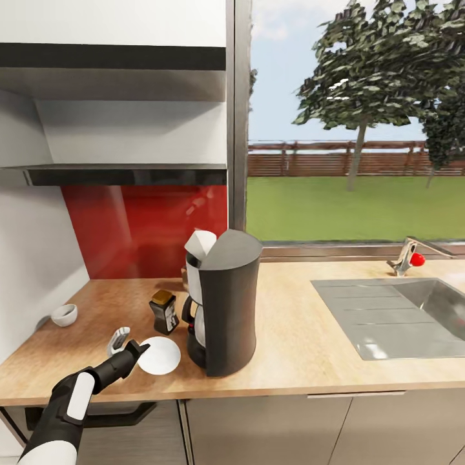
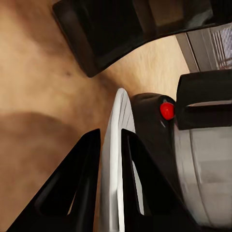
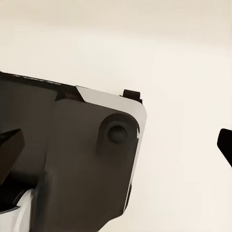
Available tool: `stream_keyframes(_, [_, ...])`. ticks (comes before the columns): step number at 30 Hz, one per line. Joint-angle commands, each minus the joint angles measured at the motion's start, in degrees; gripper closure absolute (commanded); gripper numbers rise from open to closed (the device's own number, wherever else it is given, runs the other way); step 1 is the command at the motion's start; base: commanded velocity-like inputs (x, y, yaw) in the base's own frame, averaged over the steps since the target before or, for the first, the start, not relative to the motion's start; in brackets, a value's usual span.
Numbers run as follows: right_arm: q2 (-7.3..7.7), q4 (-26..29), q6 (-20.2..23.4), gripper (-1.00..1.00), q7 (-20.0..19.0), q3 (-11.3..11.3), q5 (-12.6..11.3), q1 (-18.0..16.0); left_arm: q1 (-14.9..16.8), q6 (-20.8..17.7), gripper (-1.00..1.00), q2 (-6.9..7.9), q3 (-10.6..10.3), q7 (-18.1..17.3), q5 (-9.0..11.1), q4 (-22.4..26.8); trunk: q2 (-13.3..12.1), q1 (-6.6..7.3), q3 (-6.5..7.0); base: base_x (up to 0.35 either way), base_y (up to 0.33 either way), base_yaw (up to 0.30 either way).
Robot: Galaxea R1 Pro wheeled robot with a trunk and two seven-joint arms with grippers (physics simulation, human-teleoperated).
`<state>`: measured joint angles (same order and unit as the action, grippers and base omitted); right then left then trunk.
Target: Set up a coffee station on the kitchen countertop: keep the coffee maker on the countertop, move the bottle of coffee from the kitchen shelf to the counter next to the coffee maker, place a paper coffee filter on top of the coffee maker, put the saucer next to the coffee maker with the coffee cup on the saucer, and place the electric kettle next to the coffee maker.
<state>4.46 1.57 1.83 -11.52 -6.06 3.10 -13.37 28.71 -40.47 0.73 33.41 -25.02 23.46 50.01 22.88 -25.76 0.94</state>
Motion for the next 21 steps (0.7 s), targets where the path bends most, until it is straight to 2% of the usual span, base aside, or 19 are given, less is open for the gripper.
stream_keyframes(1, [0.02,0.1,0.19,-1.0,-0.15,-0.31,0.32,0.01,0.03,-0.37,1.0,-0.02,0.17,-0.11,0.09,0.0,0.04,-0.02,-0.02,0.005,0.0,0.0])
stream_keyframes(21, [0.02,0.1,0.19,-1.0,-0.17,-0.27,0.32,0.01,0.12,-0.17,1.0,-0.27,0.25,-0.11,0.1,0.0,0.04,-0.02,-0.02,0.0,0.0,0.0])
